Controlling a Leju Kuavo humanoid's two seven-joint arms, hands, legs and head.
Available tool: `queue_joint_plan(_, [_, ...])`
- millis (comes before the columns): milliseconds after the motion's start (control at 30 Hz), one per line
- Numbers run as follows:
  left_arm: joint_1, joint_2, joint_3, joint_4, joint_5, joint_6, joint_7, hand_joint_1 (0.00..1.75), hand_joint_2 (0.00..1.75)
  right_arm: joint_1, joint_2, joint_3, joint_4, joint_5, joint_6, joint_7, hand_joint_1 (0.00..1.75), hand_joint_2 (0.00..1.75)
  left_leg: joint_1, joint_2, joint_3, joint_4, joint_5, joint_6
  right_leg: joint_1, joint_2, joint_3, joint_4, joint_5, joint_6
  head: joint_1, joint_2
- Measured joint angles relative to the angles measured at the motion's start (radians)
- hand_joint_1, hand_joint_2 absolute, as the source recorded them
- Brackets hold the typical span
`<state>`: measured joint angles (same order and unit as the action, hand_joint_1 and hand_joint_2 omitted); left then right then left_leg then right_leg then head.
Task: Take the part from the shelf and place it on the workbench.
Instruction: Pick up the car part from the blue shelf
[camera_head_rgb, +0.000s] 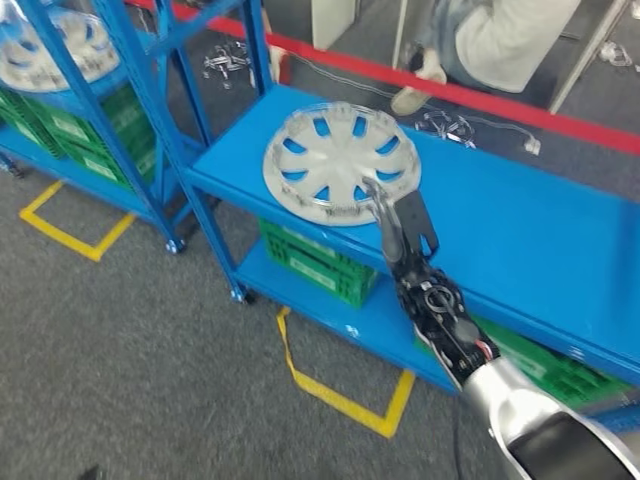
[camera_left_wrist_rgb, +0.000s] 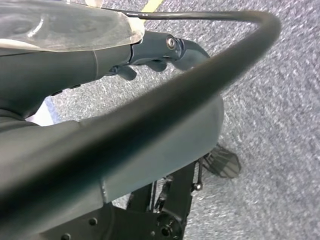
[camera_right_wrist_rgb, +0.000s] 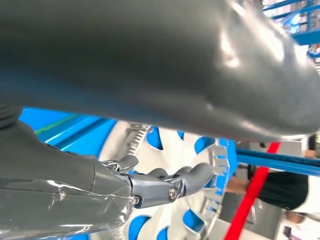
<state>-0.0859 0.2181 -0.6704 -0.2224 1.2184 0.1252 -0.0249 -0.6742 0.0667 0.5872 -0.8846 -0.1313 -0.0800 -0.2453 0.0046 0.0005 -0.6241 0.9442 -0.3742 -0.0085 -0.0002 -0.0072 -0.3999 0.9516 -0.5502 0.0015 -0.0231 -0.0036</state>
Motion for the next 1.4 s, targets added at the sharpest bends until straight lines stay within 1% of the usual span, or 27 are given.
queue_joint_plan(33, [0.001, 0.001, 0.000, 0.000, 0.000, 0.000, 0.001, 0.00, 0.00, 0.001, 0.000, 0.000, -0.001, 0.000, -0.001, 0.000, 0.00, 0.00, 0.002, -0.001, 0.015, -0.003, -0.008, 0.007, -0.001, 0.001, -0.020, 0.042, 0.004, 0.003, 0.003, 0.000])
queue_joint_plan(100, [0.004, 0.003, 0.000, 0.000, 0.002, 0.001, 0.002, 0.00, 0.00, 0.004, 0.000, -0.001, -0.002, 0.000, -0.002, 0.000, 0.00, 0.00, 0.004, -0.002, 0.048, -0.008, -0.028, 0.017, -0.003, 0.004, -0.106, 0.186, -0.008, 0.009, 0.011, 0.000])
queue_joint_plan(167, [0.004, 0.005, 0.000, 0.000, 0.003, 0.002, 0.003, 0.00, 0.00, 0.011, 0.000, -0.002, -0.002, 0.000, -0.002, 0.001, 0.00, 0.00, 0.004, -0.006, 0.082, -0.009, -0.055, 0.019, -0.003, 0.005, -0.208, 0.307, -0.070, 0.013, 0.020, 0.000])
queue_joint_plan(200, [0.004, 0.005, 0.000, 0.000, 0.003, 0.002, 0.004, 0.00, 0.00, 0.015, -0.001, -0.002, -0.002, 0.000, -0.002, 0.001, 0.00, 0.00, 0.004, -0.009, 0.101, -0.009, -0.070, 0.019, -0.004, 0.005, -0.244, 0.325, -0.104, 0.014, 0.025, 0.000])
queue_joint_plan(233, [0.005, 0.004, 0.000, 0.000, 0.003, 0.002, 0.005, 0.00, 0.00, 0.017, -0.001, -0.003, -0.002, 0.000, -0.002, 0.001, 0.00, 0.00, 0.004, -0.013, 0.121, -0.009, -0.085, 0.018, -0.003, 0.005, -0.266, 0.311, -0.120, 0.013, 0.029, 0.000])
queue_joint_plan(267, [0.005, 0.004, 0.000, 0.000, 0.003, 0.002, 0.006, 0.00, 0.00, 0.018, -0.001, -0.003, -0.002, 0.000, -0.002, 0.001, 0.00, 0.00, 0.004, -0.016, 0.143, -0.009, -0.100, 0.016, -0.003, 0.005, -0.275, 0.271, -0.106, 0.011, 0.034, 0.000])
queue_joint_plan(300, [0.005, 0.003, 0.000, 0.000, 0.003, 0.002, 0.006, 0.00, 0.00, 0.018, -0.001, -0.004, -0.001, 0.000, -0.002, 0.001, 0.00, 0.00, 0.004, -0.018, 0.162, -0.010, -0.116, 0.014, -0.003, 0.006, -0.276, 0.209, -0.051, 0.008, 0.039, 0.000])
queue_joint_plan(367, [0.003, 0.002, 0.000, 0.001, 0.003, 0.002, 0.006, 0.00, 0.00, 0.018, -0.002, -0.005, 0.000, 0.000, -0.002, 0.001, 0.00, 0.00, 0.002, -0.023, 0.191, -0.009, -0.148, 0.007, 0.001, 0.009, -0.274, 0.088, 0.104, 0.000, 0.048, 0.000])
queue_joint_plan(400, [0.002, 0.002, 0.000, 0.002, 0.003, 0.002, 0.006, 0.00, 0.00, 0.018, -0.003, -0.005, 0.000, 0.000, -0.002, 0.002, 0.00, 0.00, 0.000, -0.025, 0.199, -0.012, -0.160, 0.001, 0.003, 0.011, -0.270, 0.053, 0.163, -0.006, 0.050, 0.000])
queue_joint_plan(433, [0.001, 0.002, 0.000, 0.002, 0.003, 0.003, 0.006, 0.00, 0.00, 0.017, -0.003, -0.005, 0.000, 0.000, -0.001, 0.002, 0.00, 0.00, -0.001, -0.027, 0.206, -0.011, -0.165, -0.004, 0.005, 0.011, -0.266, 0.038, 0.188, -0.011, 0.050, 0.000])
queue_joint_plan(467, [0.000, 0.003, 0.000, 0.002, 0.004, 0.003, 0.006, 0.00, 0.00, 0.015, -0.003, -0.006, -0.001, 0.000, -0.001, 0.001, 0.00, 0.00, 0.000, -0.029, 0.208, -0.008, -0.164, -0.010, 0.005, 0.011, -0.255, 0.037, 0.187, -0.017, 0.049, 0.000])
queue_joint_plan(533, [0.000, 0.003, 0.000, 0.002, 0.004, 0.004, 0.006, 0.00, 0.00, 0.011, -0.002, -0.007, -0.003, 0.000, -0.001, 0.000, 0.00, 0.00, 0.003, -0.024, 0.182, 0.055, -0.140, -0.020, 0.004, 0.010, -0.229, 0.021, 0.187, -0.029, 0.044, 0.000])
queue_joint_plan(600, [-0.002, 0.003, 0.000, 0.002, 0.005, 0.006, 0.006, 0.00, 0.00, 0.011, -0.002, -0.008, -0.004, 0.000, 0.002, 0.002, 0.00, 0.00, 0.005, -0.017, 0.102, 0.178, -0.136, -0.029, 0.002, 0.009, -0.199, 0.001, 0.180, -0.037, 0.034, 0.000])
queue_joint_plan(667, [-0.004, 0.002, 0.000, 0.002, 0.007, 0.010, 0.006, 0.00, 0.00, 0.012, -0.002, -0.007, -0.004, 0.000, 0.006, 0.007, 0.00, 0.00, 0.005, -0.013, 0.012, 0.275, -0.196, -0.035, 0.002, 0.010, -0.175, -0.010, 0.165, -0.040, 0.023, 0.000])
queue_joint_plan(700, [-0.004, 0.003, 0.000, 0.002, 0.007, 0.011, 0.006, 0.00, 0.00, 0.013, -0.002, -0.006, -0.003, 0.000, 0.007, 0.009, 0.00, 0.00, 0.005, -0.012, -0.020, 0.290, -0.233, -0.036, 0.002, 0.012, -0.163, -0.012, 0.155, -0.041, 0.018, 0.000])
queue_joint_plan(733, [-0.003, 0.003, 0.000, 0.002, 0.008, 0.013, 0.006, 0.00, 0.00, 0.013, -0.002, -0.006, -0.002, 0.000, 0.007, 0.010, 0.00, 0.00, 0.005, -0.011, -0.038, 0.276, -0.248, -0.035, 0.002, 0.013, -0.149, -0.012, 0.144, -0.041, 0.013, 0.000])
queue_joint_plan(767, [-0.002, 0.003, 0.000, 0.002, 0.009, 0.015, 0.006, 0.00, 0.00, 0.014, -0.002, -0.006, -0.001, 0.000, 0.007, 0.011, 0.00, 0.00, 0.005, -0.010, -0.043, 0.234, -0.230, -0.033, 0.002, 0.014, -0.135, -0.012, 0.133, -0.040, 0.008, 0.000])
queue_joint_plan(800, [-0.001, 0.003, 0.000, 0.002, 0.010, 0.016, 0.006, 0.00, 0.00, 0.014, -0.002, -0.006, -0.001, 0.000, 0.006, 0.012, 0.00, 0.00, 0.005, -0.009, -0.036, 0.170, -0.178, -0.030, 0.002, 0.014, -0.120, -0.012, 0.121, -0.039, 0.002, 0.000])
queue_joint_plan(867, [0.000, 0.004, 0.000, 0.003, 0.011, 0.016, 0.005, 0.00, 0.00, 0.013, -0.002, -0.006, 0.000, 0.000, 0.003, 0.015, 0.00, 0.00, 0.002, -0.007, -0.015, 0.040, -0.050, -0.022, 0.005, 0.016, -0.101, -0.009, 0.101, -0.034, -0.006, 0.000])
queue_joint_plan(900, [-0.001, 0.004, 0.000, 0.004, 0.011, 0.016, 0.004, 0.00, 0.00, 0.012, -0.002, -0.006, 0.000, 0.000, 0.000, 0.018, 0.00, 0.00, 0.000, -0.006, -0.009, 0.006, -0.010, -0.016, 0.007, 0.017, -0.098, -0.007, 0.092, -0.029, -0.008, 0.000])
queue_joint_plan(933, [-0.001, 0.004, 0.000, 0.004, 0.011, 0.016, 0.003, 0.00, 0.00, 0.013, -0.002, -0.006, 0.001, 0.001, -0.003, 0.019, 0.00, 0.44, -0.002, -0.005, -0.007, -0.007, 0.006, -0.011, 0.009, 0.018, -0.096, -0.005, 0.084, -0.025, -0.007, 0.000])
queue_joint_plan(967, [-0.001, 0.004, 0.000, 0.004, 0.011, 0.016, 0.002, 0.00, 0.00, 0.013, -0.002, -0.006, 0.001, 0.003, -0.007, 0.021, 0.00, 0.87, -0.003, -0.005, -0.006, -0.005, 0.006, -0.007, 0.010, 0.019, -0.095, -0.005, 0.077, -0.020, -0.006, 0.000])
queue_joint_plan(1033, [-0.002, 0.004, 0.000, 0.004, 0.011, 0.015, 0.000, 0.00, 0.00, 0.014, -0.002, -0.008, 0.000, 0.012, -0.015, 0.026, 0.00, 1.75, -0.002, -0.007, -0.003, -0.006, 0.012, -0.009, 0.011, 0.019, -0.092, -0.005, 0.069, -0.027, 0.000, 0.000])
queue_joint_plan(1100, [-0.002, 0.003, 0.000, 0.004, 0.012, 0.015, -0.001, 0.00, 0.00, 0.015, -0.002, -0.010, 0.000, 0.024, -0.023, 0.033, 0.00, 1.75, -0.003, -0.008, -0.002, -0.007, 0.011, -0.011, 0.010, 0.018, -0.088, -0.005, 0.067, -0.039, 0.006, 0.000])
queue_joint_plan(1133, [-0.002, 0.003, 0.000, 0.004, 0.012, 0.014, -0.002, 0.00, 0.00, 0.016, -0.002, -0.010, 0.000, 0.032, -0.026, 0.037, 0.00, 1.75, -0.005, -0.008, -0.001, -0.006, 0.009, -0.008, 0.010, 0.018, -0.087, -0.008, 0.067, -0.041, 0.008, 0.000])
queue_joint_plan(1267, [-0.002, 0.002, 0.000, 0.004, 0.013, 0.013, -0.003, 0.00, 0.00, 0.017, -0.002, -0.012, 0.000, 0.064, -0.037, 0.056, 0.00, 1.75, -0.006, -0.008, 0.001, -0.006, 0.001, 0.002, 0.009, 0.016, -0.080, -0.020, 0.063, -0.036, 0.016, 0.000])
queue_joint_plan(1400, [-0.002, 0.001, 0.000, 0.004, 0.012, 0.011, -0.005, 0.00, 0.00, 0.018, -0.003, -0.012, 0.000, 0.083, -0.039, 0.068, 0.00, 1.75, -0.007, -0.008, 0.002, -0.006, -0.002, 0.006, 0.008, 0.016, -0.077, -0.026, 0.062, -0.028, 0.025, 0.000])
